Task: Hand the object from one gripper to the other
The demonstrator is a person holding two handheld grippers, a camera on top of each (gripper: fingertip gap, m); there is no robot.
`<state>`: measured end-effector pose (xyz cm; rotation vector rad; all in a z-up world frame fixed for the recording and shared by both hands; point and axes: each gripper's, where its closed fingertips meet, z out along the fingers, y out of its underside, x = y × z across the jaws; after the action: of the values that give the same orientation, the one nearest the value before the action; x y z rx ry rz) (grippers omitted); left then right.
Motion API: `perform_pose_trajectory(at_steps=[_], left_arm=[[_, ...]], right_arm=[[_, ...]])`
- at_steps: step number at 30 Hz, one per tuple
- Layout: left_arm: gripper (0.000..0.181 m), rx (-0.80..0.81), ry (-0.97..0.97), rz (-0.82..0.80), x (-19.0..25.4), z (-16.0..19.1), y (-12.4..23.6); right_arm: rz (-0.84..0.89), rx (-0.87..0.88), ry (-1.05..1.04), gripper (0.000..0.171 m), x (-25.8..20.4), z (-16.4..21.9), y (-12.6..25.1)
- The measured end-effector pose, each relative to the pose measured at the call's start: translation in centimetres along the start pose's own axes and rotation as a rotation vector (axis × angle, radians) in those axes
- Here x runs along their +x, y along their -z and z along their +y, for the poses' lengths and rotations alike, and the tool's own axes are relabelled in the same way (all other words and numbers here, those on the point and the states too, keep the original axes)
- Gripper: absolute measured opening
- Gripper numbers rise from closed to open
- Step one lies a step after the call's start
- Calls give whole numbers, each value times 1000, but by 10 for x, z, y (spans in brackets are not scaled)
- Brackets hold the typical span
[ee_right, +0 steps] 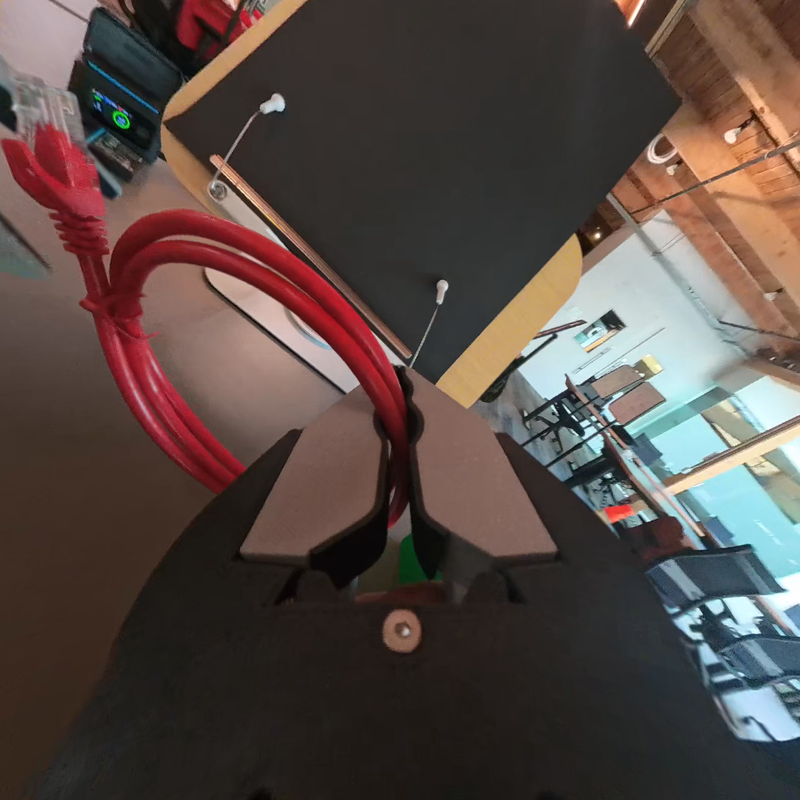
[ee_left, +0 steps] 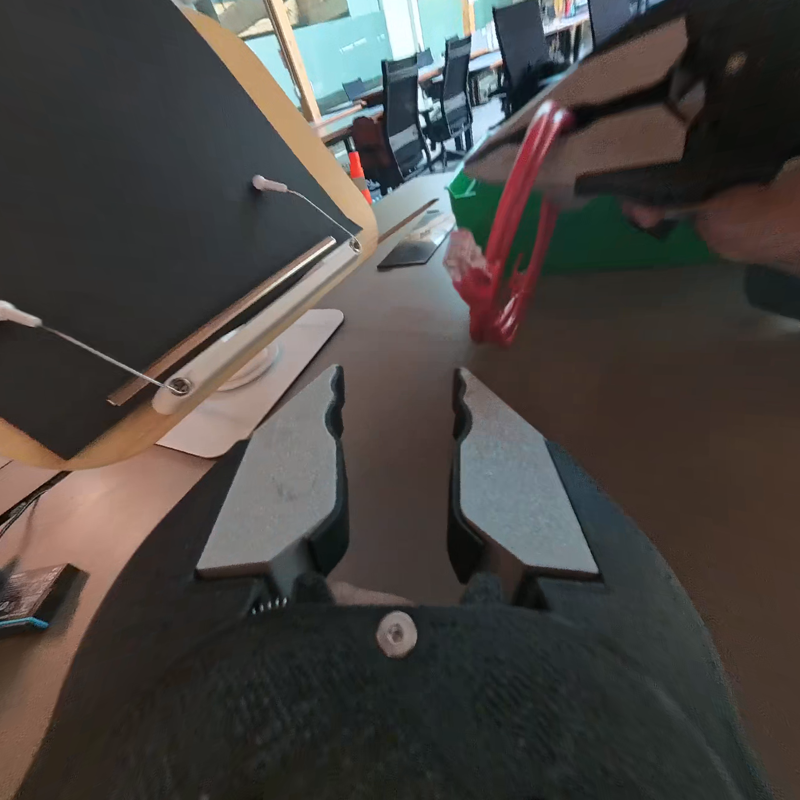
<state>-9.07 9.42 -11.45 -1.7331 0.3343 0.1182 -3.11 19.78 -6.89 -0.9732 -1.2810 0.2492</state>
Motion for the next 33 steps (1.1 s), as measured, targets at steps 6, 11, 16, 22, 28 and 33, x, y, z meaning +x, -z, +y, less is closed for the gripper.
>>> perform_pose_trajectory(at_steps=[6,11,16,22,28,33], left_arm=[[54,-26,-84,64,25,8,-9],[58,49,-52,124,41,-8,-8],[15,125,-34,192,52,-23,-1],[12,109,-372,-106,17,-26,5],[12,71,-810,-423,-8,-32,12],[11,101,-1073,-446,15,-39,10]], right_arm=[[-32,15,-53,0,-1,-2,1],[-82,48,-66,0,-11,-10,2],[-210,98,-178,0,-27,-19,4],[-510,82,-453,43,-46,-15,7],[-770,36,-830,42,-51,-12,14],[-1055,20,-1228,60,-60,-26,24]])
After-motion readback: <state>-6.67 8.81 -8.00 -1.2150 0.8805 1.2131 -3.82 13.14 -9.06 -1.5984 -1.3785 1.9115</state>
